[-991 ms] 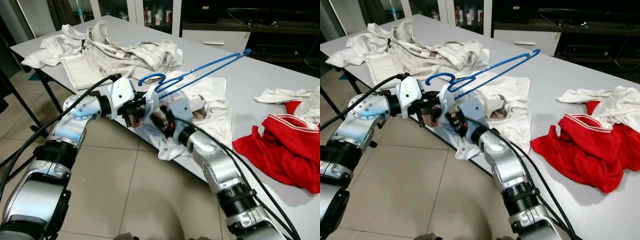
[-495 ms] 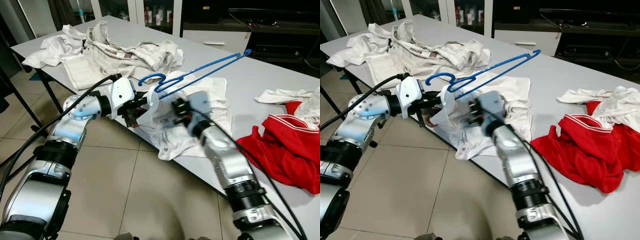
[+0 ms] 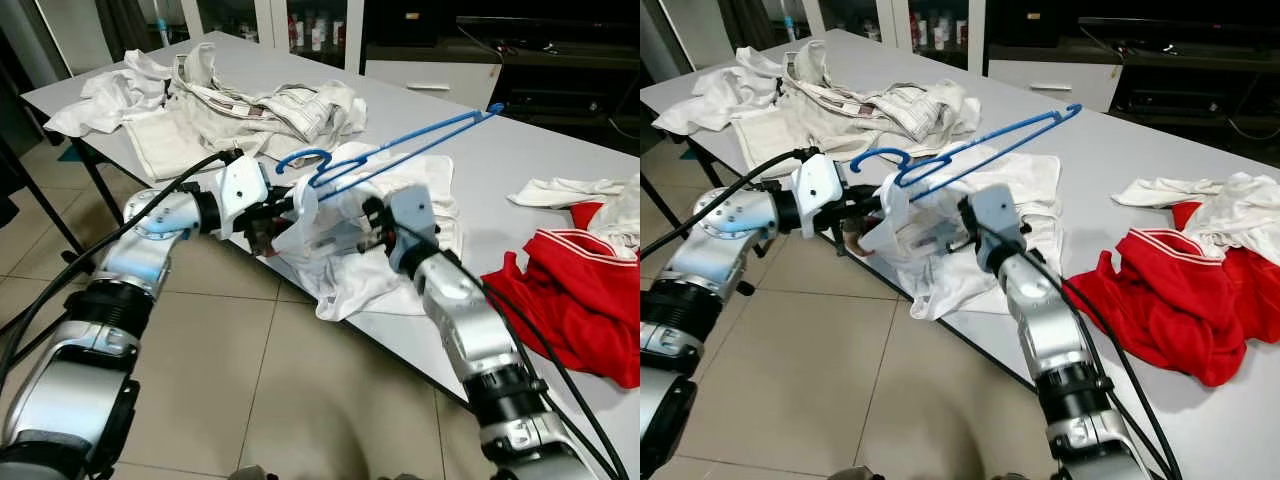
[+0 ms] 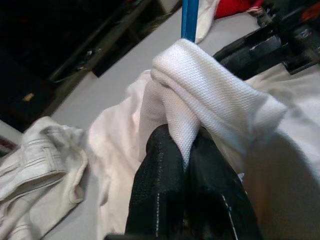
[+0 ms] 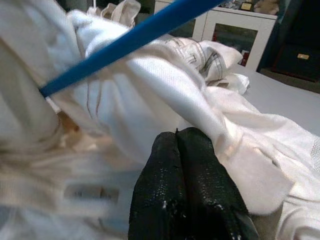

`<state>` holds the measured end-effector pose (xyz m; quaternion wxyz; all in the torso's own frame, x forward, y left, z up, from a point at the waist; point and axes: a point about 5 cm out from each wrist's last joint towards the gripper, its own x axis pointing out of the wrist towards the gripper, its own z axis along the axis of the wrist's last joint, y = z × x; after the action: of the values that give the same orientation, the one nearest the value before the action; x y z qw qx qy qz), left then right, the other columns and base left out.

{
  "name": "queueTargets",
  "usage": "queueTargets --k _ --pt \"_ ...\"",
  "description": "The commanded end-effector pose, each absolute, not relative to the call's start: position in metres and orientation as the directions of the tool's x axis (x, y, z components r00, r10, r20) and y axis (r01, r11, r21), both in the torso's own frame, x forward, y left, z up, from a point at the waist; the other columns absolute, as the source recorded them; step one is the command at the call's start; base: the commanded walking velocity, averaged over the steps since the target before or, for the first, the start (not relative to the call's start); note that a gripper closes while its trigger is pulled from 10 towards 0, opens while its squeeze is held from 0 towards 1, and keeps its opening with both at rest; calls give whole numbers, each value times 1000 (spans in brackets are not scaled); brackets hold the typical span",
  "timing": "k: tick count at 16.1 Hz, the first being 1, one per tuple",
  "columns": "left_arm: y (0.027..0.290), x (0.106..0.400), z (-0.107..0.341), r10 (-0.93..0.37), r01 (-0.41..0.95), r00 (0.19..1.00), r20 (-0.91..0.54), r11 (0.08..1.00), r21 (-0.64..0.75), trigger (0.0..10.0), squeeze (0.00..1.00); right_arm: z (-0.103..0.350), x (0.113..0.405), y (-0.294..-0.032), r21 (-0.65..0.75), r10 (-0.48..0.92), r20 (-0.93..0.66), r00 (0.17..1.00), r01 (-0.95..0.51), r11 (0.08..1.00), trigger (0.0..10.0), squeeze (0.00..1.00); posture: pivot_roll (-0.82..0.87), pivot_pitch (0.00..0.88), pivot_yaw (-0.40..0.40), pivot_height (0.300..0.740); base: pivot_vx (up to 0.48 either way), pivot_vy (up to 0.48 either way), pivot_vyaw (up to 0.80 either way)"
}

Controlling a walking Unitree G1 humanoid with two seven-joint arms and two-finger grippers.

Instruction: Hang hanger

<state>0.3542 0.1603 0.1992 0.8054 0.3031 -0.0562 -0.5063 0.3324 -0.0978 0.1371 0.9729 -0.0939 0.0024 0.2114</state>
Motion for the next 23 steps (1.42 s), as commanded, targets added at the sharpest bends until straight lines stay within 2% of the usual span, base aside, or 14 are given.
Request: queueTargets --k 1,3,5,8,13,18,23 --pt "163 350 201 -864 806 441 -243 262 530 0 0 145 332 -102 -224 398 -4 917 -389 894 10000 0 12 0 51 723 0 0 0" --pt "171 345 204 -867 834 373 -330 158 528 0 0 151 331 -115 -322 362 26 932 -335 886 10000 0 17 0 45 723 0 0 0" --pt "177 350 218 -851 809 391 -350 137 572 0 0 152 328 -127 -399 361 23 932 -323 858 10000 0 13 0 47 723 0 0 0" --pt "171 356 229 -851 790 398 -342 129 600 0 0 148 322 -131 -440 395 -7 919 -357 824 10000 0 9 0 50 723 0 0 0" --pt "171 368 245 -827 750 436 -355 117 651 0 0 131 308 -115 -485 485 -78 871 -458 745 10000 0 -3 0 58 723 0 0 0" --pt "174 374 255 -810 728 464 -359 118 675 0 0 130 305 -110 -493 522 -90 848 -493 717 10000 0 -2 0 53 723 0 0 0" --pt "173 378 259 -800 715 475 -365 109 691 0 0 125 297 -87 -455 598 -118 793 -578 677 10000 0 -6 0 54 723 0 0 0"
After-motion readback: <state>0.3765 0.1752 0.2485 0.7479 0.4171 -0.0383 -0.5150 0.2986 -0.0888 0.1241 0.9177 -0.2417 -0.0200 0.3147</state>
